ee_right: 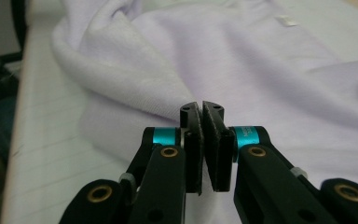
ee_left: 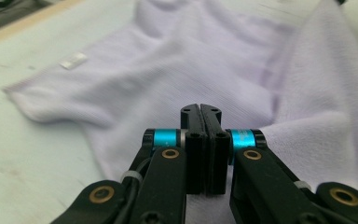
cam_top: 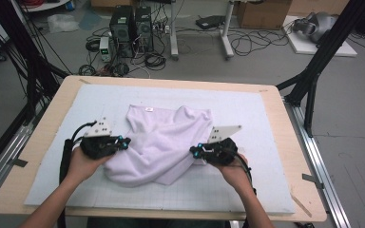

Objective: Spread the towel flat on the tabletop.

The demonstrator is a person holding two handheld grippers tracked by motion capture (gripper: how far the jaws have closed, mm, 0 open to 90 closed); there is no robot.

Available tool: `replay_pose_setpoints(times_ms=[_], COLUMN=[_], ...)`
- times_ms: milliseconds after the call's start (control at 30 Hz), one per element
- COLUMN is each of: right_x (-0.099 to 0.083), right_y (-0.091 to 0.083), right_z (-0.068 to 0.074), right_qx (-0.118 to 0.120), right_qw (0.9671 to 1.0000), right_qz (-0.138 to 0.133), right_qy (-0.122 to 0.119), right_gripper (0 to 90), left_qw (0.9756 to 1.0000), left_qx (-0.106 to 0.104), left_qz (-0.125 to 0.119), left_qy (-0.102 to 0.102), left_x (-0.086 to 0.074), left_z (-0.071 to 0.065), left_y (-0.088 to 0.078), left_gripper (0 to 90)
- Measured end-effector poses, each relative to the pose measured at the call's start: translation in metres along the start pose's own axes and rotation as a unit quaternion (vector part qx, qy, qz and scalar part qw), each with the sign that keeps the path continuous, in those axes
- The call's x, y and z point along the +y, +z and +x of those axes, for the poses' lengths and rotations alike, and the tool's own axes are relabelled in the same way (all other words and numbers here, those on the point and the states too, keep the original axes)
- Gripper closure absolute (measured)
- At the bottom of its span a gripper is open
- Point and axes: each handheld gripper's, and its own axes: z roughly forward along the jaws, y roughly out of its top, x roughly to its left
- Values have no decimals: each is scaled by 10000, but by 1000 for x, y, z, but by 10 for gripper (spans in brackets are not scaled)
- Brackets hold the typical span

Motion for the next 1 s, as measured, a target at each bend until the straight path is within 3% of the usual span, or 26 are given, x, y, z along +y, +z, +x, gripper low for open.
replay_pose_setpoints(times_ms=[133,233,267,367,467,633,733,833,1000], right_x=[5,-5,-13,-15,-11,-3,1,1,-15], right_y=[12,24,34,43,44,21,7,-1,9], right_z=[-28,-54,-65,-66,-60,-42,-25,-6,21], right_qx=[-353,-446,-426,-373,-381,-443,-398,-302,5], right_qw=[9987,9964,9944,9944,9958,9979,9988,9994,10000], right_qz=[343,430,489,594,559,113,84,-134,-67], right_qy=[166,581,830,795,622,452,270,131,16], right_gripper=[867,865,860,845,795,701,665,657,628], left_qw=[9989,9968,9966,9970,9979,9991,9997,9999,9994], left_qx=[321,515,505,428,313,243,145,-32,-354], left_qz=[126,372,391,430,322,16,-52,-109,42], left_qy=[-303,-488,-527,-475,-470,-338,-200,-73,25], left_x=[3,-4,-5,-7,-5,-3,-6,-16,-42], left_z=[24,41,43,43,41,32,20,5,-20], left_y=[27,44,47,48,37,5,-12,-24,-29], left_gripper=[882,882,881,864,749,623,575,560,502])
